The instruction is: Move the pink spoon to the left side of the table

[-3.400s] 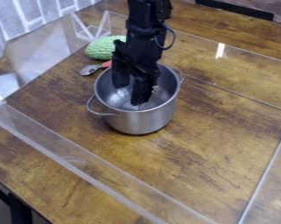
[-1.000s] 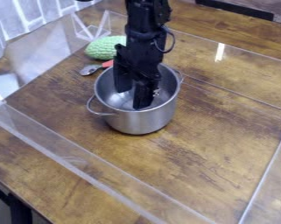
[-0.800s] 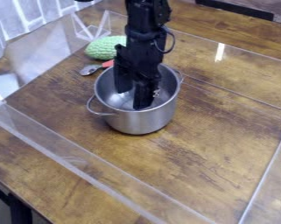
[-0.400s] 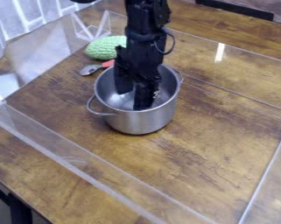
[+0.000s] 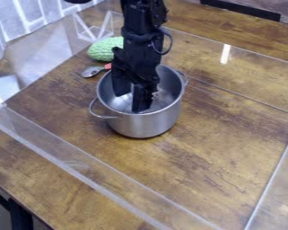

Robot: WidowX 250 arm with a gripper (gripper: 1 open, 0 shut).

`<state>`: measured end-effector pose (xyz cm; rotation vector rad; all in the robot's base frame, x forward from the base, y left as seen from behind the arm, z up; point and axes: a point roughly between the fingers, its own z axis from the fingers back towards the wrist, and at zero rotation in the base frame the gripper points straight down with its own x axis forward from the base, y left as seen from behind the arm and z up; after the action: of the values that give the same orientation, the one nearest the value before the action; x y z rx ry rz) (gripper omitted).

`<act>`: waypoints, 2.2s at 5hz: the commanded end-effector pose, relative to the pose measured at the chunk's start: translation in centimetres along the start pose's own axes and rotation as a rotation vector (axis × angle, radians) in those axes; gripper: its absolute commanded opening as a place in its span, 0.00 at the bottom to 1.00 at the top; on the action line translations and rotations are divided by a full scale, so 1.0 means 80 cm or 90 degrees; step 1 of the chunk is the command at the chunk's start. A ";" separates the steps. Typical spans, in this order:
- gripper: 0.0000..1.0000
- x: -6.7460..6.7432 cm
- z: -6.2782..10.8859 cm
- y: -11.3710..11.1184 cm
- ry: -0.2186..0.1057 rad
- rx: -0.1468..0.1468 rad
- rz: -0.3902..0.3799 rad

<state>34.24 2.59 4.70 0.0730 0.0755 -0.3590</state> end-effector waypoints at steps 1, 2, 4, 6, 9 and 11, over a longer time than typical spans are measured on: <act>0.00 0.004 0.047 0.009 -0.071 0.028 0.009; 0.00 0.004 0.048 0.009 -0.075 0.028 0.008; 0.00 0.005 0.049 0.009 -0.084 0.029 0.008; 0.00 0.006 0.050 0.009 -0.092 0.030 0.007; 0.00 0.008 0.051 0.009 -0.102 0.032 0.007; 0.00 0.009 0.050 0.009 -0.106 0.033 0.008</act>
<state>35.05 2.34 6.31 0.0780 -0.0300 -0.3629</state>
